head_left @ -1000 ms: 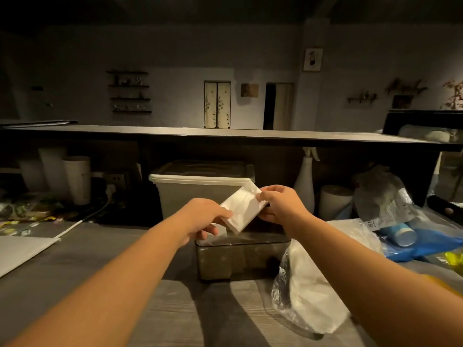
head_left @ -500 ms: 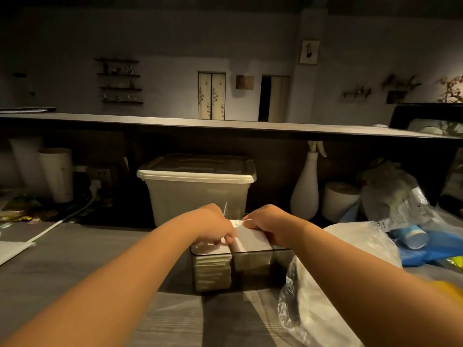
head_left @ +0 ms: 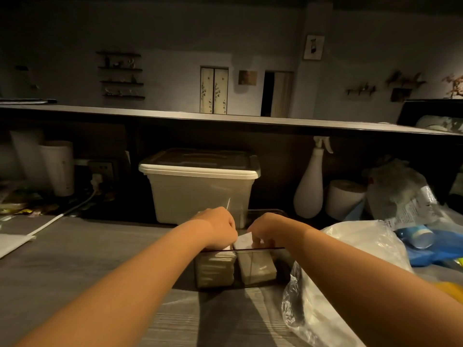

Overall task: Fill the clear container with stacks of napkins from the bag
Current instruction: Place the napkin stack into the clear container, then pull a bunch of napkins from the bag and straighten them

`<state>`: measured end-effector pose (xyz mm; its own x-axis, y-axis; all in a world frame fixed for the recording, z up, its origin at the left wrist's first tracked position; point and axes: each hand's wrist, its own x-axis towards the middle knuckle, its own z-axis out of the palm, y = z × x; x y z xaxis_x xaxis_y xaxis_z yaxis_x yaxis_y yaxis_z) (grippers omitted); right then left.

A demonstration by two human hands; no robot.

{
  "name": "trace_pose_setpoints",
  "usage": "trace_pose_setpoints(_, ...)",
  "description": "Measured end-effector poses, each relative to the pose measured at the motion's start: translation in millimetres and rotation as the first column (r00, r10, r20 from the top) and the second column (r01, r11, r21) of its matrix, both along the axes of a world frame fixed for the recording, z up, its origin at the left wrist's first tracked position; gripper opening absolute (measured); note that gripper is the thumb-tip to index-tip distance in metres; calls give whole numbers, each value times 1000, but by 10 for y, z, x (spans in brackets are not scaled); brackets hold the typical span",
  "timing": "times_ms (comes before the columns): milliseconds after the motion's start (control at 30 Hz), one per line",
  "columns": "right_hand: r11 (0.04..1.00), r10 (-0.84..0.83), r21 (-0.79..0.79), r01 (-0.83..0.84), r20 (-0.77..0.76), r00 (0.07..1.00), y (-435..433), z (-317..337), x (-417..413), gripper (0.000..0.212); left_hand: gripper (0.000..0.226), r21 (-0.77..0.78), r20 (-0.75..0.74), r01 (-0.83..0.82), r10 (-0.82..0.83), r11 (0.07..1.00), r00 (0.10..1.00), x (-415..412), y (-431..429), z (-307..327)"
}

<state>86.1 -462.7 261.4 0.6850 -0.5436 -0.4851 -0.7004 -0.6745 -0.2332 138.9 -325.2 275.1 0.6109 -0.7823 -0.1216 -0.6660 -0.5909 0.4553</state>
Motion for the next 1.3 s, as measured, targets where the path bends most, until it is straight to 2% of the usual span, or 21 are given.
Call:
trace_pose_setpoints(200,981,120,-163,-104,90,989,140,6,-123,35,24,25,22,-3,2,1000,1000,-25,4,40)
trace_pose_setpoints(300,968,137,-234,-96,168,976,149,-46,-158,27,23,6,27,-7,7,1000,1000,-46,10,41)
trace_pose_setpoints(400,978,102,-200,-65,179,979,188,-43,-197,26,23,-52,24,-32,34,998,999,-55,29,5)
trace_pose_setpoints(533,999,17,-44,-10,158,987,208,23,-182,29,22,-118,48,-56,62,991,997,-69,65,-55)
trace_pose_setpoints(800,1000,-24,21,20,166,986,203,57,-186,35,20,-163,64,-71,82,984,995,-74,84,-79)
trace_pose_setpoints(1100,987,-18,-139,77,378,926,262,372,-527,27,19,-114,64,-92,100,989,993,-338,32,99)
trace_pose_setpoints(1200,978,15,-190,80,448,894,275,522,-734,9,16,-154,67,-46,57,987,996,-497,6,189)
trace_pose_setpoints(1300,980,37,-191,62,472,881,298,657,-919,17,16,-174,83,-13,28,985,996,-668,-19,283)
